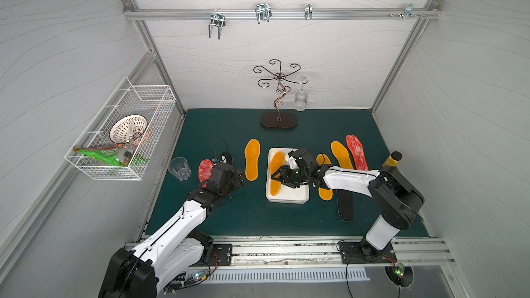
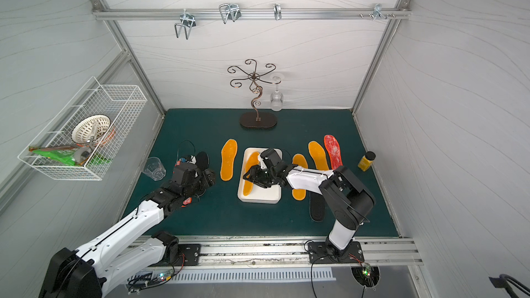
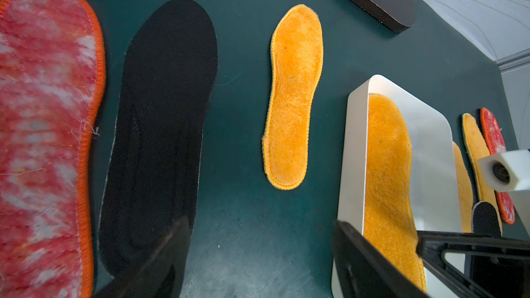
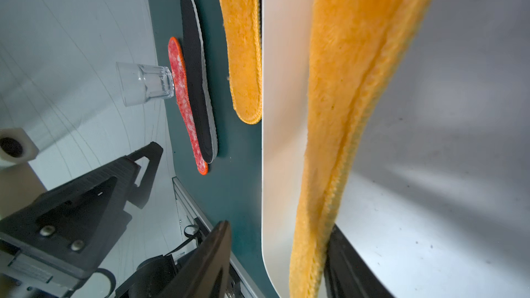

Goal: Put the insoles into the storage box
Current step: Place the insole in the storage box.

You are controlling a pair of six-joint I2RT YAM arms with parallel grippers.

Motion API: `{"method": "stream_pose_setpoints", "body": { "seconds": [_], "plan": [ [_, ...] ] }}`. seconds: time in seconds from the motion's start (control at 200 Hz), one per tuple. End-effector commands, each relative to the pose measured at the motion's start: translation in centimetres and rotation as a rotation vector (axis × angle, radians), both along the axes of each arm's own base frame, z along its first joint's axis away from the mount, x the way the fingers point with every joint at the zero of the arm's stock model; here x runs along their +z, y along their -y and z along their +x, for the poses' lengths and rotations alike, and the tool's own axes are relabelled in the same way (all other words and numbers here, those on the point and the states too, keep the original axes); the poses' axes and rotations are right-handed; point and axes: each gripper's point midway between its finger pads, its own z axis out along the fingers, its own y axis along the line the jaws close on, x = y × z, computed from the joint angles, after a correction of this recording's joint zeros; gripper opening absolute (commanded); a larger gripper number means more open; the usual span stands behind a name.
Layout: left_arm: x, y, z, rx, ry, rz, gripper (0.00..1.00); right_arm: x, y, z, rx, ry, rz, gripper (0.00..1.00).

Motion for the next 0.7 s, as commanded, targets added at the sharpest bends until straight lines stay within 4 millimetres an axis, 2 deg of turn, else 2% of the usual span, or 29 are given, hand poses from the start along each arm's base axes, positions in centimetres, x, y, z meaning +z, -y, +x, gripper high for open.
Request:
{"method": "stream_pose_setpoints", "body": {
  "seconds": [0.0,0.08,0.24,0.25,0.275,0.295,0.42,0.555,0.62,0.69],
  "plan": [
    [1.8,0.3,1.0,0.005,0.045,-0.016,0.84,-1.3,0.6,-1.8,0.087,-0.043,-0.086,0.58],
    [1.8,0.2,1.0,0.004,0.042,-0.014,0.84,-0.9,1.0,-1.7,0.091,-0.019,-0.109,0.61],
    [1.9,0.3,1.0,0.0,0.039,-0.009,0.84,0.6,1.5,-1.7,0.143,0.027,-0.167,0.74],
    [1.9,0.3,0.9,0.0,0.038,-0.009,0.84,0.7,1.5,-1.7,0.15,0.028,-0.167,0.76],
    [2.0,0.3,0.9,0.0,0.037,-0.009,0.84,1.0,1.4,-1.9,0.168,0.031,-0.165,0.93],
    [2.0,0.3,1.0,-0.002,0.039,-0.011,0.84,1.2,1.4,-2.0,0.181,0.029,-0.167,0.97],
    [2.2,0.4,1.0,-0.004,0.042,-0.013,0.85,2.2,1.5,-2.6,0.253,0.034,-0.184,0.97],
    [2.5,1.0,1.1,-0.034,0.041,-0.026,0.85,4.2,1.9,-2.6,0.293,0.055,-0.128,0.95],
    [2.9,1.6,1.1,-0.067,0.037,-0.018,0.85,5.7,3.2,-1.9,0.278,0.1,-0.129,0.94],
    [3.6,2.7,1.0,-0.12,0.042,0.042,0.84,7.0,6.1,-0.1,0.201,0.15,-0.167,0.92]
  ]
}}
